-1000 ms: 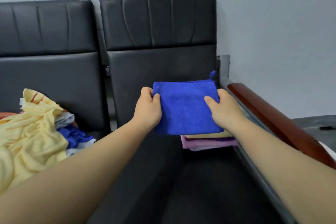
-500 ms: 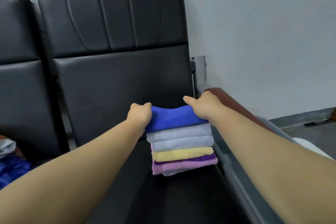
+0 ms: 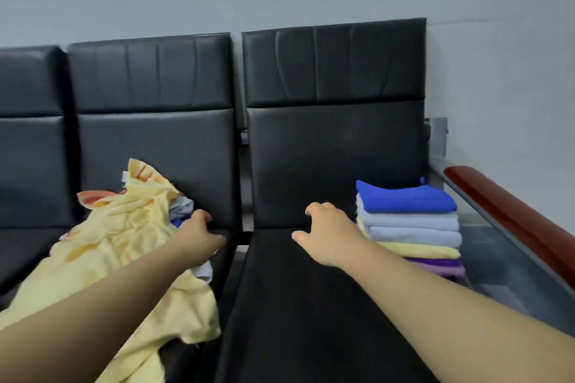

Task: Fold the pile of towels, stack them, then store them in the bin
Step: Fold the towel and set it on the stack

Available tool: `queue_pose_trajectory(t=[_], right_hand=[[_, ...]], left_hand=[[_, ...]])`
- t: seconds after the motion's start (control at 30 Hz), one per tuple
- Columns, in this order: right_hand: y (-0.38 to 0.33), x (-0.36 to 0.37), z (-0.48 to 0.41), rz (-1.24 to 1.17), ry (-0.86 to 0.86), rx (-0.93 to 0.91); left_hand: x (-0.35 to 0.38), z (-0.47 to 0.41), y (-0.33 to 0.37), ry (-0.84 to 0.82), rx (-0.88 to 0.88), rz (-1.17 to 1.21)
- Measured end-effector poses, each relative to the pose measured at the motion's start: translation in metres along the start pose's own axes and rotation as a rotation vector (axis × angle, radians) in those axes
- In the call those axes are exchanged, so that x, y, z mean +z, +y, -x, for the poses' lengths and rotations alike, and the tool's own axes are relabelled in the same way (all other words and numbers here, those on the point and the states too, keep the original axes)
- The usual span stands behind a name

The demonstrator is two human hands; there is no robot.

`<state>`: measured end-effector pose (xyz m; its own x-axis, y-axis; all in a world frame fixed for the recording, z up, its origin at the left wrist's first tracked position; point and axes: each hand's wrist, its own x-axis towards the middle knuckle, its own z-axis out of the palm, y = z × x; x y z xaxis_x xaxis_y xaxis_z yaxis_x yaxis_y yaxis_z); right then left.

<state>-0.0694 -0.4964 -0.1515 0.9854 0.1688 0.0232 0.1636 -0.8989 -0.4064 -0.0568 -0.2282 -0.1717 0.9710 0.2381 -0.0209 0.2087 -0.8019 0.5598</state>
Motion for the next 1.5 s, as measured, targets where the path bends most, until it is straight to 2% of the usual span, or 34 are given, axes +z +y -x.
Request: queue_pose_trajectory(t=[0.13, 0.3, 0.47, 0.63, 0.7, 0.83, 0.93, 1.0, 1.1, 1.27, 1.37, 1.5], right_hand=[[-0.085, 0.036, -0.015, -0.106, -0.254, -0.118], [-0.166, 0.09, -0.04, -0.07, -0.367, -0.159], [-0.193, 0.143, -0.052, 0.036, -0.51, -0.171], [-0.197, 0.168, -0.054, 0.093, -0.472, -0.181], [-0.195, 0.163, -0.055, 0.036, -0.433, -0.176], [-0.194, 0.13, -0.055, -0.172, -0.364, -0.139], [-0.196, 0.095, -0.052, -0.359, -0.337, -0.155], [-0.198, 0.071, -0.051, -0.488, -0.305, -0.16], [-0.204, 0.035, -0.044, -0.737, -0.199, -0.112], [-0.185, -0.024, -0.035, -0.998, 0.01, -0.031], [-0.153, -0.049, -0.032, -1.023, 0.082, 0.05], [-0.109, -0.075, -0.015, -1.001, 0.1, 0.077]], left_hand=[[-0.06, 0.005, -0.073, 0.081, -0.096, -0.081], [-0.096, -0.001, -0.147, 0.071, -0.163, -0.09], [-0.089, -0.006, -0.185, 0.007, -0.105, -0.193], [-0.09, -0.009, -0.193, 0.056, -0.107, -0.189], [-0.094, -0.008, -0.192, 0.072, -0.095, -0.166], [-0.101, 0.001, -0.184, 0.122, -0.067, -0.117], [-0.098, 0.013, -0.163, 0.001, 0.044, 0.028], [-0.095, 0.024, -0.14, -0.094, 0.152, 0.034], [-0.088, 0.034, -0.104, -0.124, 0.256, 0.074], [-0.102, 0.041, -0.052, -0.19, 0.229, 0.431], [-0.113, 0.047, -0.02, -0.184, 0.213, 0.623], [-0.117, 0.055, 0.021, -0.13, 0.236, 0.657]])
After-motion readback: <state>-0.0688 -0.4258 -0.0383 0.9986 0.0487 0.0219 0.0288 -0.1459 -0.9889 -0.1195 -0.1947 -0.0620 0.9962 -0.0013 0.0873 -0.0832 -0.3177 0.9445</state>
